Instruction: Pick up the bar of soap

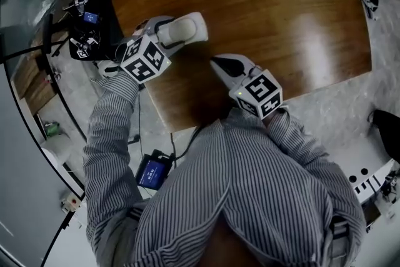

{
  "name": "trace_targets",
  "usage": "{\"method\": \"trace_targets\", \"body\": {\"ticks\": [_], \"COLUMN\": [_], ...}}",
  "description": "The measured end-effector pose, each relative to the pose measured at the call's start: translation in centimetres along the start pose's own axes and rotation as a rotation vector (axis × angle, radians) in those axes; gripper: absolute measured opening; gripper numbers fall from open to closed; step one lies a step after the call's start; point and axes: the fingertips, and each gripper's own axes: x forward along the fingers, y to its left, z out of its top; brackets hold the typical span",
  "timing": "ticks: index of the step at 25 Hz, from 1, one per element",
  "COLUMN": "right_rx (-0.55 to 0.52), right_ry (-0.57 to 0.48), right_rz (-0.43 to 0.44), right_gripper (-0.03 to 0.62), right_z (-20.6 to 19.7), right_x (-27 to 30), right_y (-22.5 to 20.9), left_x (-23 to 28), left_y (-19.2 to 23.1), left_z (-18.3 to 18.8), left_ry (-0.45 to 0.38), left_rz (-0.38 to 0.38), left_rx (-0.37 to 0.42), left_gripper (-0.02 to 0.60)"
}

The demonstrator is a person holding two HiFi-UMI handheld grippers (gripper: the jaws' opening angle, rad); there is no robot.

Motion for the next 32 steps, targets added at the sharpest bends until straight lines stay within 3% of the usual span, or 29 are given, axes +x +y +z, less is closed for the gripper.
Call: {"method": "trace_targets", "body": {"ticks": [5, 10, 17, 22, 26, 32], "right_rx": [0.013, 0.025, 0.031, 0.014, -0.021, -0.099], "right_ry": [-0.008, -0.001, -0.006, -0.018, -0.029, -0.11], "right_rz": [-0.01, -0.02, -0.016, -0.011, -0.006, -0.025], "right_gripper": [0.002, 0.002, 0.002, 0.002, 0.002, 0.002], "right_z": [0.0, -0.2, -0.2, 0.1, 0.7, 4.4], "right_x": [-0.2, -0.1, -0.1, -0.7, -1.2, -2.4], "right_y": [-0.9, -1.3, -0.7, 0.1, 0.9, 1.2], "left_x": [1.2, 1.5, 1.5, 1.2, -0.7, -7.6], "left_y": [-0.3, -0.6, -0.4, -0.4, -0.3, -0.2], "left_z": [0.4, 0.2, 0.1, 0.5, 1.3, 5.0], "left_ry": [0.052, 0.049, 0.02, 0.021, -0.088, -0.408], "left_rz": [-0.105, -0.181, -0.188, -0.134, -0.067, 0.076], "left_rx": [0.046, 0.0, -0.045, -0.071, -0.193, -0.468], "left_gripper": [0.311, 0.273, 0.262, 0.261, 0.261, 0.261]}}
